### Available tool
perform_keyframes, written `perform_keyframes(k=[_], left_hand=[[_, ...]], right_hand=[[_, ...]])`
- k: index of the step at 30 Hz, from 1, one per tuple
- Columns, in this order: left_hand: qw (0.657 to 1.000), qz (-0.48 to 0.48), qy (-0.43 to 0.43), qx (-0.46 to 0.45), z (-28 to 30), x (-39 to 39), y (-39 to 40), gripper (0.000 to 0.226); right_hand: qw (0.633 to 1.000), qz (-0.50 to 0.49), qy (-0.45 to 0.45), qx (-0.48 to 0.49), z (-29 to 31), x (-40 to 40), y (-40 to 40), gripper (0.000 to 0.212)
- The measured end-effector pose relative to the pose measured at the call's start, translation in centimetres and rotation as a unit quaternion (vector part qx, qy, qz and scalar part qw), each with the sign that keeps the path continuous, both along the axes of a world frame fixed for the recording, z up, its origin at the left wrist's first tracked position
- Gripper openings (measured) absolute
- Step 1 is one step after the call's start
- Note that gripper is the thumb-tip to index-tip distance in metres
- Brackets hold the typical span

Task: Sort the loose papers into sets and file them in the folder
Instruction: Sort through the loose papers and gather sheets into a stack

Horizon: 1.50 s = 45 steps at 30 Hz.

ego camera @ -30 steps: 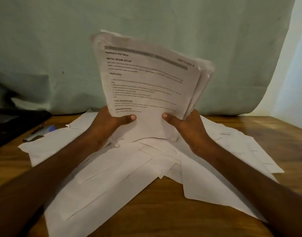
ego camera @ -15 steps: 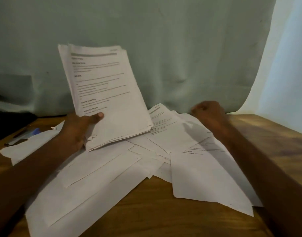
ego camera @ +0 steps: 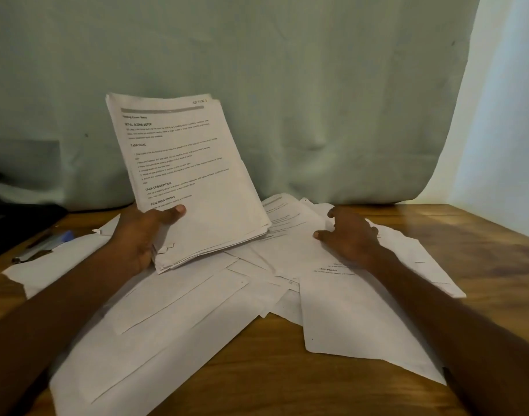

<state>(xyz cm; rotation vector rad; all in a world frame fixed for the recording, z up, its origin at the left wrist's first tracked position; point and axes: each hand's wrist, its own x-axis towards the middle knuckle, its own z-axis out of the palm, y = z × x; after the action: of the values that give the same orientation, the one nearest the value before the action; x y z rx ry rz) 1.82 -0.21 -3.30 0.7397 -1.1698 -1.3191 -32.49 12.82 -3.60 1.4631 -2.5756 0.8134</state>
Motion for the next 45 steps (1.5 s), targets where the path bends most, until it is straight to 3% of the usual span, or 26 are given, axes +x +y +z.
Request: perform_keyframes(k=[6,9,12,18,23,38,45], left_hand=[[1.0,0.003,0.017,-0.002,0.1,-0.2,0.4,0.054],[0.999,-0.003,0.043,-0.011,0.4,-0.1,0.4,0.049],[0.997,-0.02,0.061,-0.034,0.6,0.2,0.4,0.054],[0.992,-0.064,0.08,-0.068,2.0,0.6,1.3,0.055],[0.988,-0.083,0.088,-0.094,2.9,0.4,2.5,0.053],[0.99,-0.094,0.045,-0.099,3.3,-0.2,3.6,0.058],[0.989,-0.102,-0.027,-0.107,2.6,-0.3,3.5,0.052]], right_hand=[[0.983,0.016,-0.112,-0.142,0.9,-0.6,-0.9,0.01],[0.934,0.03,-0.233,-0.268,1.3,-0.6,-0.9,0.009],[0.895,0.049,-0.299,-0.328,1.8,-0.1,-0.6,0.01],[0.86,0.131,-0.322,-0.374,4.1,-0.2,1.0,0.014],[0.798,0.15,-0.326,-0.485,6.8,-0.8,3.3,0.021],[0.781,0.165,-0.357,-0.484,5.4,2.1,1.5,0.022],[0.757,0.236,-0.466,-0.392,2.8,6.6,0.4,0.025]])
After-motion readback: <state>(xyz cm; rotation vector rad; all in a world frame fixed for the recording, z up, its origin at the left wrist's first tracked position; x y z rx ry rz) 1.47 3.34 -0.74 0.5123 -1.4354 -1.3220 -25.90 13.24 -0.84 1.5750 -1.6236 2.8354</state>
